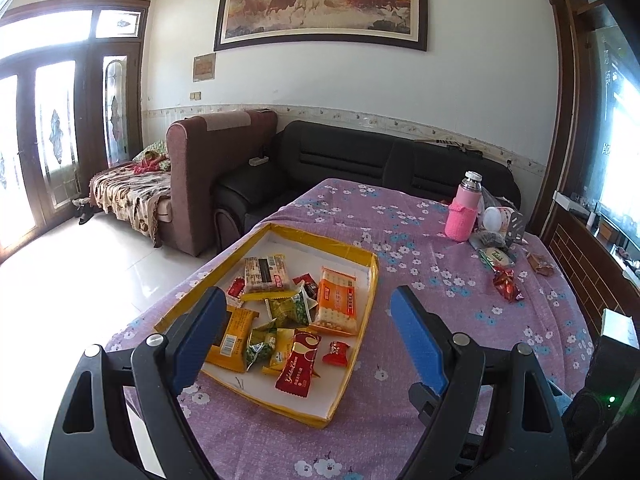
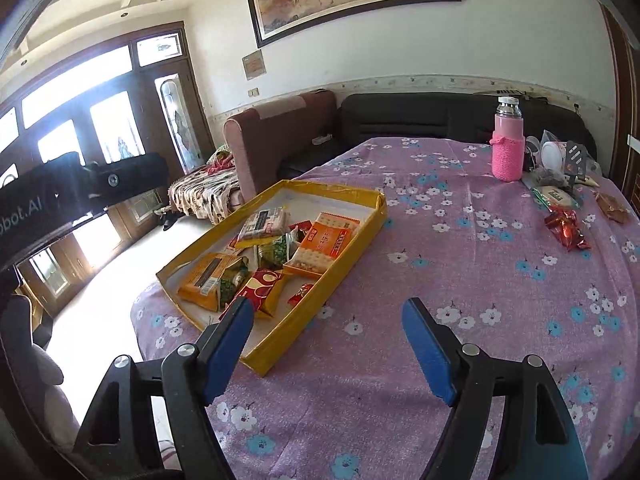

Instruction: Organize snacks

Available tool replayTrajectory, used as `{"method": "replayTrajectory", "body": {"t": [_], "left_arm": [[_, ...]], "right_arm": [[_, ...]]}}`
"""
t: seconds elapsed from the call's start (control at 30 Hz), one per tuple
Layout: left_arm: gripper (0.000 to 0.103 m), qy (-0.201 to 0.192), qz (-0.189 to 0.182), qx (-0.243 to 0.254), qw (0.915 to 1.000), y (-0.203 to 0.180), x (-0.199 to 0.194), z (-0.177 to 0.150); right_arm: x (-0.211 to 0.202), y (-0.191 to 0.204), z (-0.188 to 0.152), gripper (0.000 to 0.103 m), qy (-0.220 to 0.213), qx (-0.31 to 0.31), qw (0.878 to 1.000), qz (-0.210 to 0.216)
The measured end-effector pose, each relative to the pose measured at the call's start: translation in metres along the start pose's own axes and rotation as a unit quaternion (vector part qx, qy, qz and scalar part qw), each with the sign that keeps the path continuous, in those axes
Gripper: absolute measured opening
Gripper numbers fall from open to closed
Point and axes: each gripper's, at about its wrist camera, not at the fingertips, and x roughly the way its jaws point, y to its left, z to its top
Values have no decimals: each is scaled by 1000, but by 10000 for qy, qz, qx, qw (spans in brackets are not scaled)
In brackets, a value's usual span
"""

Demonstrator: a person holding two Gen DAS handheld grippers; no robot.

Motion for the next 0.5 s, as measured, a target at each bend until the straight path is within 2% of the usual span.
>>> {"method": "replayTrajectory", "body": {"t": [0.23,0.33,0.4,0.5], "left_arm": [[87,-591,165,1,9981,4,-24,-2],[93,-889,257,59,9957,4,-34,-3],[103,-978,253,88,9948,6,-37,-4],[103,-992,229,80,9948,8,-36,-7]], "right_arm": [[0,15,-3,79,4,-162,9999,10],[0,20,-4,79,-15,-208,9998,14],[0,22,-4,80,-13,-218,9998,13],[1,24,-5,81,7,-218,9998,14]]}}
